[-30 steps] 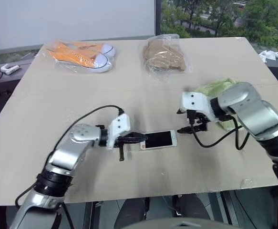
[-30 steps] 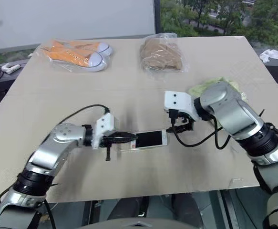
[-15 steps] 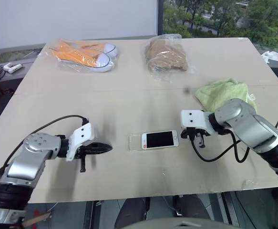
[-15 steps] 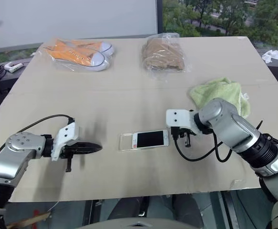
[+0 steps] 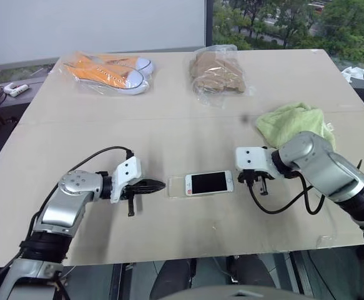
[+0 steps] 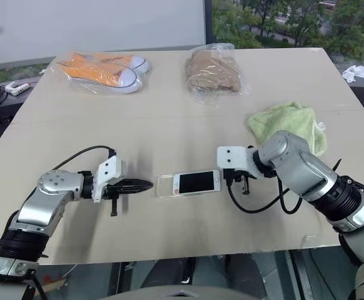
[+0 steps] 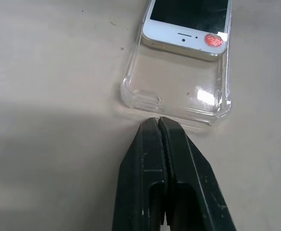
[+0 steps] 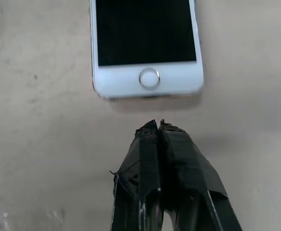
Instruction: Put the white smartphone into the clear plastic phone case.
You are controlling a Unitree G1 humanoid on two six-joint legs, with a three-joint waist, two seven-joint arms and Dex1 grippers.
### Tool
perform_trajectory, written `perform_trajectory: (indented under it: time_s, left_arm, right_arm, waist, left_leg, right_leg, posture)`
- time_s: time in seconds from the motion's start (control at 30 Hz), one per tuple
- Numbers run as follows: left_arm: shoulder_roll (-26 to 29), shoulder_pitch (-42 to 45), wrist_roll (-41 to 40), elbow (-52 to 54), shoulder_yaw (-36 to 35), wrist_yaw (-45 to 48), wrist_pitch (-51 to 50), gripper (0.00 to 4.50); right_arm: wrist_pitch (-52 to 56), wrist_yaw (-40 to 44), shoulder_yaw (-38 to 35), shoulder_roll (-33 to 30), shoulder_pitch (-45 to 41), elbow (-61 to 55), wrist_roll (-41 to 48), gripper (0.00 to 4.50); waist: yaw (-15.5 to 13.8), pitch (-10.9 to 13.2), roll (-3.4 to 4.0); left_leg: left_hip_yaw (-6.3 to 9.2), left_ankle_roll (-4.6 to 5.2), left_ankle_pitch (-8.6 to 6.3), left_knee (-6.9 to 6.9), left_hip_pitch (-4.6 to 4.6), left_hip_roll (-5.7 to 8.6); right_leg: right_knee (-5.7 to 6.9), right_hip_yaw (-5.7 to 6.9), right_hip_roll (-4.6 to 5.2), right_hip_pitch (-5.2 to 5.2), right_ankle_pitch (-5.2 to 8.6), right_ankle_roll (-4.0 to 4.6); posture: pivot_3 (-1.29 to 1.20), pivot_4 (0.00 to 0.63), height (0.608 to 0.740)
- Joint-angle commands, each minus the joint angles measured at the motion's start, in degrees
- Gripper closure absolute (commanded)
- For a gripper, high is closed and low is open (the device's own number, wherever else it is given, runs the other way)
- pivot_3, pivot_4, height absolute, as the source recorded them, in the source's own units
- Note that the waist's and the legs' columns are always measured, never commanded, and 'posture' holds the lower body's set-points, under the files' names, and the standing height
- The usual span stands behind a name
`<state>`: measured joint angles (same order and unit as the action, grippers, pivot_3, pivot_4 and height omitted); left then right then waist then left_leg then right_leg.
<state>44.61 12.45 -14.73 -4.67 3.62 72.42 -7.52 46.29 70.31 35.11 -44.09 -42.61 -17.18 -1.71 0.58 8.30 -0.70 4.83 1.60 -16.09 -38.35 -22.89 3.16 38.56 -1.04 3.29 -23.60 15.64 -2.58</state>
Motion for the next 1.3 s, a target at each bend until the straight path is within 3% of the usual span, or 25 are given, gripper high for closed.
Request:
perform_trajectory:
  time_s: [0.03,0.6,0.9,1.3]
  left_arm:
    - [-1.5,0.2,0.9,0.2,2.9,0.4,0.0,4.50]
    - [-7.6,2.4,2.0,2.6,6.6,-2.2,-2.6,4.50]
    - [-8.4,2.8,2.6,2.5,6.4,-2.0,-2.8,4.50]
    - [-1.7,4.0,-2.1,2.8,-0.8,-0.1,-6.5,4.50]
  right_arm:
    - [1.0,-0.4,-0.4,1.1,-1.6,-2.3,0.1,4.48]
    - [4.6,-1.5,2.7,6.4,-3.6,-4.1,0.0,4.48]
    - [5.1,-1.9,2.7,5.8,-3.3,-4.0,-0.6,4.48]
    - [9.9,-3.5,-13.3,-0.6,2.6,-7.6,8.6,4.48]
  waist:
    - [-0.1,0.0,0.00]
    - [0.0,0.0,0.00]
    - [-0.1,-0.1,0.00]
    - [0.3,0.0,-0.01]
  left_leg:
    - [0.01,0.00,0.00,-0.01,0.00,0.01]
    - [0.05,0.00,0.01,-0.06,0.02,0.04]
    - [0.09,0.00,0.01,-0.09,0.08,0.06]
    - [0.13,0.00,0.01,-0.03,0.02,0.08]
  right_leg:
    - [0.00,0.01,0.00,0.01,0.00,0.00]
    - [0.06,0.05,0.02,0.04,0.00,0.00]
    - [0.10,0.09,0.04,0.12,0.00,0.00]
    - [0.08,0.10,0.05,0.09,0.00,0.00]
  posture:
    - [0.00,0.150,0.740]
    - [0.00,0.150,0.740]
    - [0.00,0.150,0.740]
    - [0.00,0.150,0.740]
